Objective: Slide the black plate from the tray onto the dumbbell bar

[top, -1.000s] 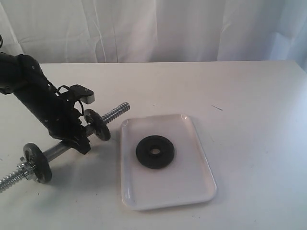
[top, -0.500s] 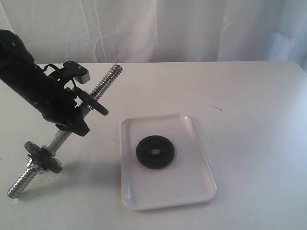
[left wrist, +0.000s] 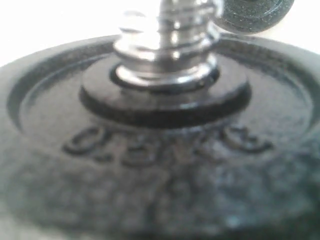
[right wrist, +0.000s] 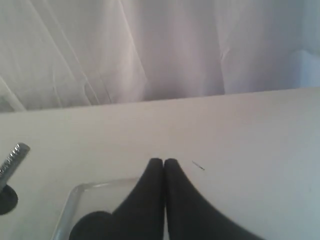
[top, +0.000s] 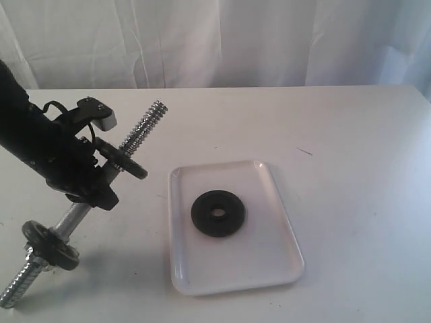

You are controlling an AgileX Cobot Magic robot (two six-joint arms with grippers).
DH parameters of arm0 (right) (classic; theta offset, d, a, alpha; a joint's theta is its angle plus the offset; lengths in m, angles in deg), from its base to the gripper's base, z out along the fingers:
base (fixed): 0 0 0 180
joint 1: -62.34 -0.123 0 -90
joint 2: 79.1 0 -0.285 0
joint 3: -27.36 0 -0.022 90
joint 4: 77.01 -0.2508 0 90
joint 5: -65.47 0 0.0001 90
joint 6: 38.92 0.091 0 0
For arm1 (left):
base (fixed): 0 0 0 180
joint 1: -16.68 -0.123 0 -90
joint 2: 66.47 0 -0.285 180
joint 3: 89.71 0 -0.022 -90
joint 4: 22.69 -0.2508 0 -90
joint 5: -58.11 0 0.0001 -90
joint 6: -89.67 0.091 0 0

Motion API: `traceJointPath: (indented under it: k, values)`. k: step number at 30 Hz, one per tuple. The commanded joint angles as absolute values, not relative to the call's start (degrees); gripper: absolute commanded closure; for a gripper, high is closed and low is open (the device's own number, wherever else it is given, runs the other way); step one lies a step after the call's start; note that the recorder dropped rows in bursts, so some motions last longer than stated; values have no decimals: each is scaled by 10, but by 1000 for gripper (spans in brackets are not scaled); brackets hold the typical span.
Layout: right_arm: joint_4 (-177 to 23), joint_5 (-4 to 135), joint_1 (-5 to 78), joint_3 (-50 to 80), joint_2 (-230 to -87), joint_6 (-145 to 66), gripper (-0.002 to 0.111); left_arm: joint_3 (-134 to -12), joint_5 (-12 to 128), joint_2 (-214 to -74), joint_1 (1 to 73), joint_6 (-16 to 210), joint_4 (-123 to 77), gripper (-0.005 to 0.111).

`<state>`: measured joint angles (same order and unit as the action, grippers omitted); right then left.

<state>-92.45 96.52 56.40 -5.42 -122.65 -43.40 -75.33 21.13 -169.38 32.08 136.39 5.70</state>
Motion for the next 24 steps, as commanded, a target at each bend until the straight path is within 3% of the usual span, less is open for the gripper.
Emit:
traceJointPath:
  k: [1, 11, 13, 16, 18, 20, 22, 24]
  values:
    - [-1007, 1028, 567, 16, -1350, -565, 108, -755, 204, -1627, 322, 1363, 124, 107]
    - [-1095, 1112, 528, 137, -1574, -779, 108, -736, 193, -1603, 322, 1362, 125, 107]
    - [-1096, 1180, 517, 166, -1609, -811, 102, -736, 193, -1603, 322, 1361, 129, 107]
    - [-1098, 1247, 501, 201, -1662, -804, 72, -736, 193, -1603, 322, 1361, 134, 107]
    - [-1098, 1249, 486, 210, -1687, -784, 40, -736, 193, -1603, 322, 1360, 134, 107]
    - [-1102, 1236, 468, 215, -1705, -776, 17, -736, 193, -1603, 322, 1359, 137, 107]
    - [-1113, 1219, 446, 215, -1724, -780, 3, -736, 191, -1603, 322, 1359, 141, 107]
    - [-1111, 1194, 422, 215, -1740, -788, 3, -736, 191, -1603, 322, 1359, 142, 107]
